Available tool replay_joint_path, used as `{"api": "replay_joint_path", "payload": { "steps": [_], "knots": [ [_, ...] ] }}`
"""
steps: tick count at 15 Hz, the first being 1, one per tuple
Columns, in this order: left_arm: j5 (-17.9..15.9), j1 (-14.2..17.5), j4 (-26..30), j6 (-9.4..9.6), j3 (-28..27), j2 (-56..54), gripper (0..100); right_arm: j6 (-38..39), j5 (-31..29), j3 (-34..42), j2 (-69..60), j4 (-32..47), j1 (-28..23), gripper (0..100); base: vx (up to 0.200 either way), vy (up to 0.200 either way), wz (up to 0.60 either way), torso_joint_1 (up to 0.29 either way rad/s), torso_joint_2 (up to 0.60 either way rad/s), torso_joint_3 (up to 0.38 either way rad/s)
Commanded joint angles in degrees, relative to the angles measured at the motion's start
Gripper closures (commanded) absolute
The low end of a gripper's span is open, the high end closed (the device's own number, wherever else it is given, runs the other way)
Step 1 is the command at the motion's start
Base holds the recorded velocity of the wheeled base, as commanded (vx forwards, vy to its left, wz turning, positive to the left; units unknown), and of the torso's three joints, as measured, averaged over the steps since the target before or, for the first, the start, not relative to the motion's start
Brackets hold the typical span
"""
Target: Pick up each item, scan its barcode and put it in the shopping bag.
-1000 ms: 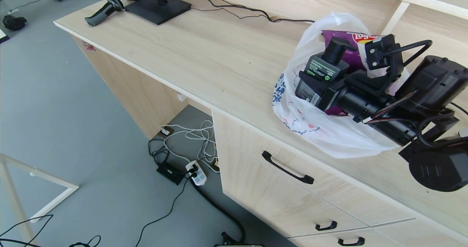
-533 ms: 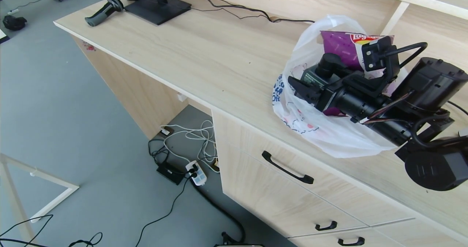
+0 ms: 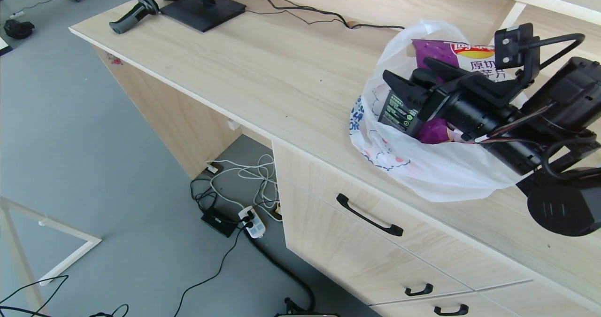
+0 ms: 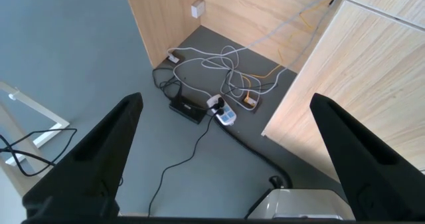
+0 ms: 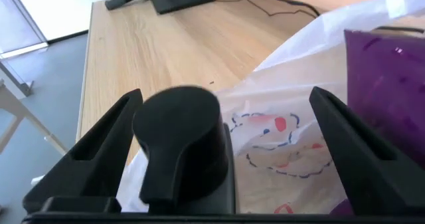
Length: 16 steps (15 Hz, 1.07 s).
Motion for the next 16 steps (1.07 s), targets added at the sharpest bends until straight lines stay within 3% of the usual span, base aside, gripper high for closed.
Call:
{"api": "replay_joint_path", "payload": {
  "steps": [1,5,8,13,16],
  "knots": [
    [0.05,0.02,-0.01,0.02,0.00,0.09,0,0.68,0.10,-1.65,-1.73,-0.17,-0.19,0,0.000,0.000,0.00,0.000,0.00,0.000],
    [0.05,0.02,-0.01,-0.24,0.00,0.09,0,0.95,-0.17,0.02,-7.27,-0.17,-0.37,0,0.000,0.000,0.00,0.000,0.00,0.000],
    [0.05,0.02,0.08,-0.51,0.00,0.09,0,-1.16,0.45,2.92,-16.05,0.27,-4.06,0,0.000,0.000,0.00,0.000,0.00,0.000],
    [0.05,0.02,0.16,-0.51,0.00,0.09,0,-3.62,-1.75,32.01,-28.89,0.45,-3.53,0,0.000,0.000,0.00,0.000,0.00,0.000],
    [-0.04,0.02,0.16,-0.42,0.00,0.09,0,-3.01,-10.71,50.38,-27.22,0.45,3.68,0,0.000,0.000,0.00,0.000,0.00,0.000]
  ]
}}
